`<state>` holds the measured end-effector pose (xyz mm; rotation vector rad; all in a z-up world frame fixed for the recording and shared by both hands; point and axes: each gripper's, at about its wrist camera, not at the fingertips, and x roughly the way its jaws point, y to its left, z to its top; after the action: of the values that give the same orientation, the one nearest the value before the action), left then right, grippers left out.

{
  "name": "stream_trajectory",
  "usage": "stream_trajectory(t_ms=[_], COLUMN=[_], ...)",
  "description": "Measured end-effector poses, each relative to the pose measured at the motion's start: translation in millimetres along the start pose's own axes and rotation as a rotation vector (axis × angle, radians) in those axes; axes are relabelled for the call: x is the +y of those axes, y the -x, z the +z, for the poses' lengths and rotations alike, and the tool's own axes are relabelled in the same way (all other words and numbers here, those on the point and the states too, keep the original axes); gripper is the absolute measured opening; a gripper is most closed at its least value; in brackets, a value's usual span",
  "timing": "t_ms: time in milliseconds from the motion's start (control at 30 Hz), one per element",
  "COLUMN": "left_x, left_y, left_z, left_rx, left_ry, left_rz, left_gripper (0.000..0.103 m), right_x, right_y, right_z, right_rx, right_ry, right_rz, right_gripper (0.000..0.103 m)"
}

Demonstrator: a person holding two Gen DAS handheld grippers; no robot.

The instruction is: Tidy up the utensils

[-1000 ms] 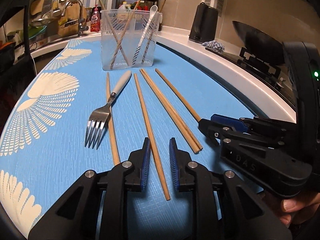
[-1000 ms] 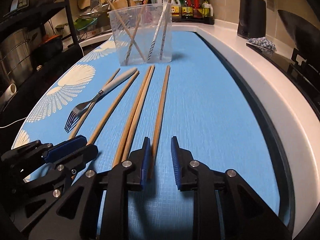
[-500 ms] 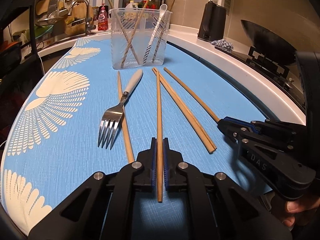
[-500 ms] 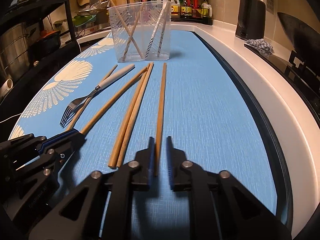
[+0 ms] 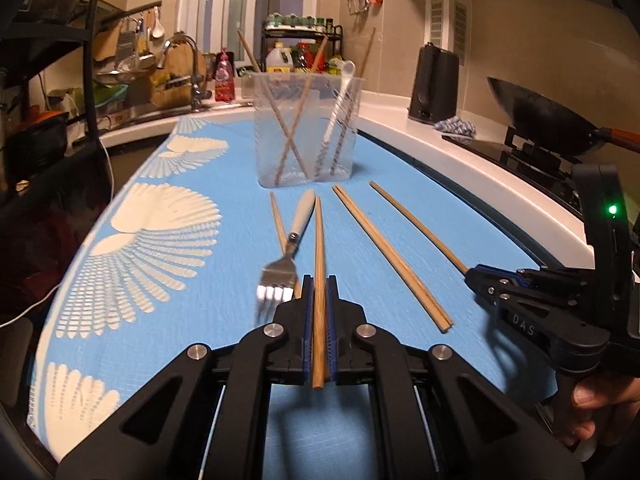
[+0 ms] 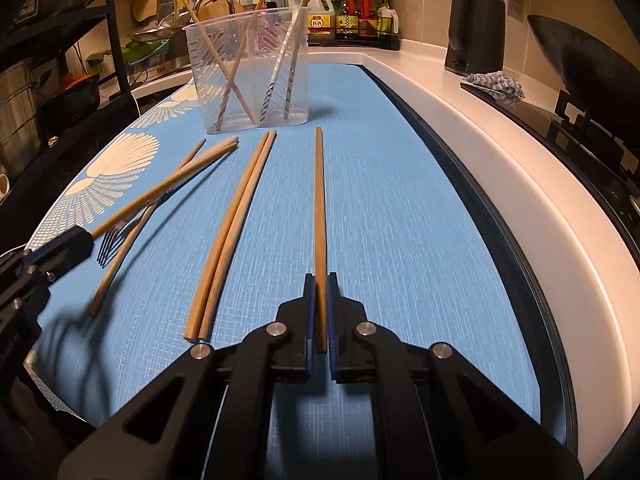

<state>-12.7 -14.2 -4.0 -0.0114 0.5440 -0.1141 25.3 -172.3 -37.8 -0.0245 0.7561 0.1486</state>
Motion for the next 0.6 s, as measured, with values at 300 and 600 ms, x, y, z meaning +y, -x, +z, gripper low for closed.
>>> stream_trajectory(t_ms=[300, 600], left_x=[28, 50], left_y=[6, 0], left_z=[2, -3], left_rx=[-0.043, -0.021], left_ry=[0.054, 0.111], left_rz=[0.091, 0.160], left_gripper=[0.006, 0.006], right_x=[-1, 2], right_y=[-1, -1], right_z=[0, 1], right_rx=[-0.003, -0.007], right_ry=[-0.004, 0.013], right_rz=[0.008, 0.003], right_gripper=[0.006, 0.007])
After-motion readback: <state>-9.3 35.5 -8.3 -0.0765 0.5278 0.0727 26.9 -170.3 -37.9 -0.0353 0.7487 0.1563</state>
